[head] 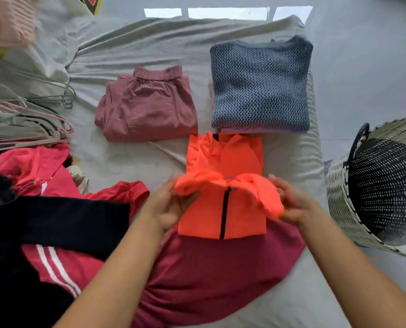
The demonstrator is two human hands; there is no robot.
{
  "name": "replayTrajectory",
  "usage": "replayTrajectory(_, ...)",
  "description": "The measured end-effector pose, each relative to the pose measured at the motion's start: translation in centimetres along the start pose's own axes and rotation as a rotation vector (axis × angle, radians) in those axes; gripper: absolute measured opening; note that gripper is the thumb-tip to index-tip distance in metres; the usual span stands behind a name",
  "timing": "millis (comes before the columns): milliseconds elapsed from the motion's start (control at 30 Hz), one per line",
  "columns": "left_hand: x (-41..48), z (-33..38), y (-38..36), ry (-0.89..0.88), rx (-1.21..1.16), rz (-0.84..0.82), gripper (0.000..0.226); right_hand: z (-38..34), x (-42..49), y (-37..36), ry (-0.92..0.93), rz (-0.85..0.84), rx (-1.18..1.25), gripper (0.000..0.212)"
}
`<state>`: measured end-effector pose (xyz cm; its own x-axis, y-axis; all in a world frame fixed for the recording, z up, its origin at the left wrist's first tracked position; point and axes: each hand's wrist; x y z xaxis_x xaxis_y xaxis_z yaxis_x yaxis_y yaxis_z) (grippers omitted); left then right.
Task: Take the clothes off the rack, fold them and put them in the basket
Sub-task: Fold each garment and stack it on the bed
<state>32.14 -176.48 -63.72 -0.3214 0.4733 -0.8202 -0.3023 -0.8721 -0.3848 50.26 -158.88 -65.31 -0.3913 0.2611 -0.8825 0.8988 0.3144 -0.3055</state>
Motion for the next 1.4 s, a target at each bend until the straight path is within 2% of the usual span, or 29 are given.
replayTrajectory(67, 2.9, 2.5, -1.6, -0.058, 0.034, -0.006, 0.04, -2.4, 2.9, -0.7, 0.058, 0.064, 0.064, 0.029)
replayTrajectory(100, 4.4, 2.8, -1.6, -0.082, 0.139, 0.019, 0.038, -2.7, 4.3, -0.7, 0.117, 0.139, 0.033, 0.021)
replayTrajectory(200, 7.4, 1.0, 0.3, -0.128, 0.753, 0.146, 0.023, -1.2, 6.5, -0.3, 0.29, 0.292, -0.264, 0.013)
replayTrajectory(233, 8.1, 0.0, 1.4, -0.18, 0.938, 0.219, 0.02, -0.1, 7.1, 0.2, 0.314, 0.334, -0.386, 0.018)
replayTrajectory(300, 8.7, -2.0, 3.2, -0.235, 1.085, 0.311, 0.024, 2.1, 8.0, 1.5, 0.317, 0.462, -0.628, 0.049)
replayTrajectory(400, 8.8, -3.4, 4.0, -0.204, 0.961, 0.347, 0.026, 4.1, 8.4, 1.7, 0.379, 0.569, -0.763, 0.048)
replayTrajectory(467, 9.0, -3.5, 3.5, -0.185, 0.94, 0.334, 0.039, 4.2, 8.2, 0.8, 0.383, 0.566, -0.772, 0.047)
replayTrajectory(533, 9.2, -3.3, 2.8, -0.165, 0.95, 0.253, 0.055, 3.8, 8.4, 0.3, 0.327, 0.496, -0.686, 0.037)
replayTrajectory(633, 8.5, -3.4, 1.9, -0.192, 0.933, 0.133, 0.039, 3.4, 7.9, -0.2, 0.223, 0.357, -0.429, 0.024)
replayTrajectory(700, 7.9, -3.6, 2.0, -0.158, 0.778, 0.112, 0.046, 3.5, 7.1, -0.2, 0.206, 0.313, -0.361, 0.02)
replayTrajectory(767, 7.2, -3.5, 2.1, -0.035, 0.586, 0.154, 0.061, 3.4, 6.2, -0.2, 0.184, 0.262, -0.372, 0.019)
replayTrajectory(867, 5.3, -2.0, 1.6, 0.15, 0.332, 0.151, 0.055, 2.4, 3.9, -0.4, 0.139, 0.147, -0.33, 0.018)
replayTrajectory(933, 3.5, -0.6, 0.7, 0.208, 0.221, 0.095, 0.057, 1.3, 2.0, -0.6, 0.138, 0.071, -0.273, 0.017)
replayTrajectory(1033, 0.8, 1.6, -1.2, 0.131, 0.189, -0.024, 0.048, -0.8, -0.9, -1.4, 0.2, -0.017, -0.238, 0.015)
replayTrajectory(1267, -1.7, 8.1, -9.5, -0.142, 0.294, -0.102, 0.017, -10.6, -4.9, -4.9, 0.402, -0.056, -0.225, 0.013)
replayTrajectory(1400, -1.1, 13.5, -15.9, -0.327, 0.349, -0.185, 0.017, -18.2, -6.3, -6.9, 0.572, -0.061, -0.213, 0.013)
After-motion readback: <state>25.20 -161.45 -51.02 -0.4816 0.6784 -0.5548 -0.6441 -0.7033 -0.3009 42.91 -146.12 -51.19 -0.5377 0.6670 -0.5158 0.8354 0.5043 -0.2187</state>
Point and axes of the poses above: each hand's wrist, its own x-axis towards the middle knuckle, its own y-axis out of the back of the hand, z = x × y, and after that the axes turned 1 degree about -z, right-handed
